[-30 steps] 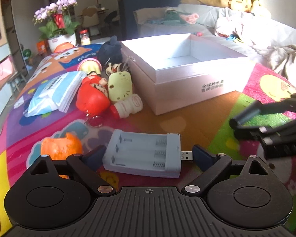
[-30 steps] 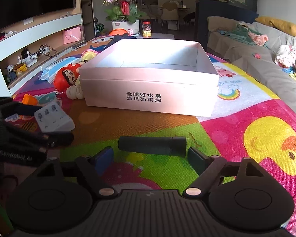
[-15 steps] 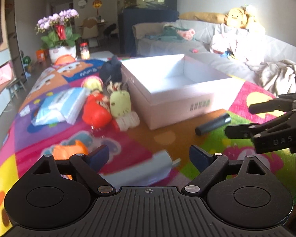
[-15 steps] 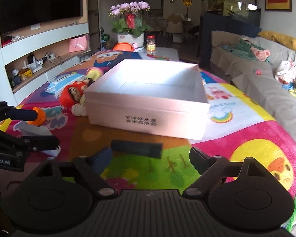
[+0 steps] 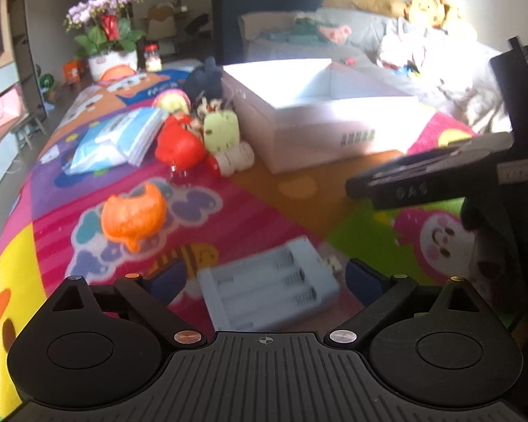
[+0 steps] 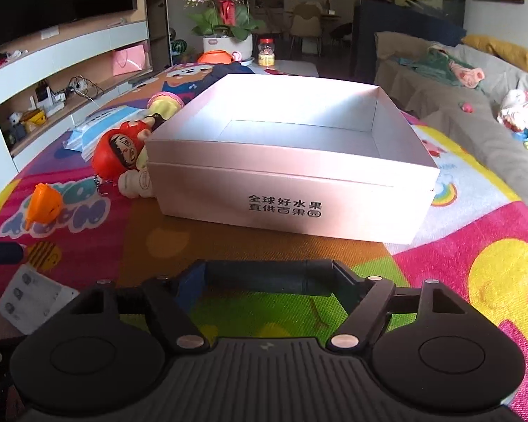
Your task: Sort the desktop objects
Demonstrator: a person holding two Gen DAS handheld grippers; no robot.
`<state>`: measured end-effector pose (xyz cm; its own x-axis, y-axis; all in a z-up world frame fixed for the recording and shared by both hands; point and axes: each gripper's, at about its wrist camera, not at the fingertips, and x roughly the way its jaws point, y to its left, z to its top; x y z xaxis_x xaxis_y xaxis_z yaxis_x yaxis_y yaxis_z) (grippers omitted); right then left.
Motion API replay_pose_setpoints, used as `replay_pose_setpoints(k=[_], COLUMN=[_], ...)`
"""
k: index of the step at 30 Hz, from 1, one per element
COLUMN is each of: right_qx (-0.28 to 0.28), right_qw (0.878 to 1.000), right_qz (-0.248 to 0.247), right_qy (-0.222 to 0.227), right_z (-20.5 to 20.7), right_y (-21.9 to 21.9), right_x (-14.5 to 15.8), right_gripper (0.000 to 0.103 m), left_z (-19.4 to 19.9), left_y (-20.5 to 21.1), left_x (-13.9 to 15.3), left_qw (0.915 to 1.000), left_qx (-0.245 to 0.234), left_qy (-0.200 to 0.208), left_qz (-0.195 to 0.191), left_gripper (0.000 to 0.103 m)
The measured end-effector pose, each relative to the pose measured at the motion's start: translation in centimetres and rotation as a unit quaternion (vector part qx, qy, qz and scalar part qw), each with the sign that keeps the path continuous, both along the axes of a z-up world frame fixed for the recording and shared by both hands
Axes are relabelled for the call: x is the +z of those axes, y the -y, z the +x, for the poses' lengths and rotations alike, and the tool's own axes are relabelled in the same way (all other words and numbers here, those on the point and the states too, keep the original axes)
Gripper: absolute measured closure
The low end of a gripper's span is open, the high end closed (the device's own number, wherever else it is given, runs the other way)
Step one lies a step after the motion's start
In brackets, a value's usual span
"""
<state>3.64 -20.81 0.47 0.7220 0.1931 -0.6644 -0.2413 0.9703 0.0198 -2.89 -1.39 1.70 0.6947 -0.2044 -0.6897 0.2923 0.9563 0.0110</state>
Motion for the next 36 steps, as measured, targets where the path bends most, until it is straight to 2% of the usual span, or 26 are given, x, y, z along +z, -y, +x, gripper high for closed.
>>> replay_pose_setpoints(k=[7, 13, 24, 27, 29, 31, 34, 36], right_qx=[0.002, 0.001, 0.016, 0.030, 0.030, 0.024, 0.016, 0.018], right_qw=[1.000, 1.000, 1.000, 0.999, 0.998, 0.993, 0.976, 0.968], right_qz=[-0.007, -0.010, -0.006, 0.002, 0.005, -0.004, -0.058, -0.086], right_qy=[0.004, 0.007, 0.005, 0.025, 0.062, 0.117, 0.207, 0.234], right_z=[-2.8, -3.9, -4.4, -5.0, -5.1, -5.1, -3.7, -1.6], right_y=[2.3, 2.9, 3.3, 4.2, 5.0, 5.4, 4.7, 4.0], right_x=[0.2, 0.3, 0.7, 2.4, 4.8, 7.9, 11.2, 12.2], right_gripper=[0.028, 0.028, 0.028, 0.028, 0.028, 0.028, 0.028, 0.028], left_z=[0.5, 1.7, -0.1, 0.4, 1.4, 3.0, 6.0, 9.0], left_y=[1.0, 2.4, 1.9, 1.8, 2.0, 2.7, 3.8, 4.3], left_x=[-0.6, -0.8, -0.2, 1.6, 4.1, 7.0, 10.7, 12.6], left_qw=[0.9993, 0.9994, 0.9991, 0.9986, 0.9960, 0.9891, 0.9740, 0.9686], left_qx=[-0.010, -0.016, -0.036, -0.041, -0.051, -0.063, -0.078, -0.082], left_qy=[-0.036, -0.026, 0.002, 0.032, 0.074, 0.133, 0.211, 0.230], left_qz=[0.008, 0.014, 0.024, 0.009, -0.005, -0.008, -0.024, -0.048], left_gripper=[0.003, 0.003, 0.008, 0.008, 0.008, 0.007, 0.007, 0.005])
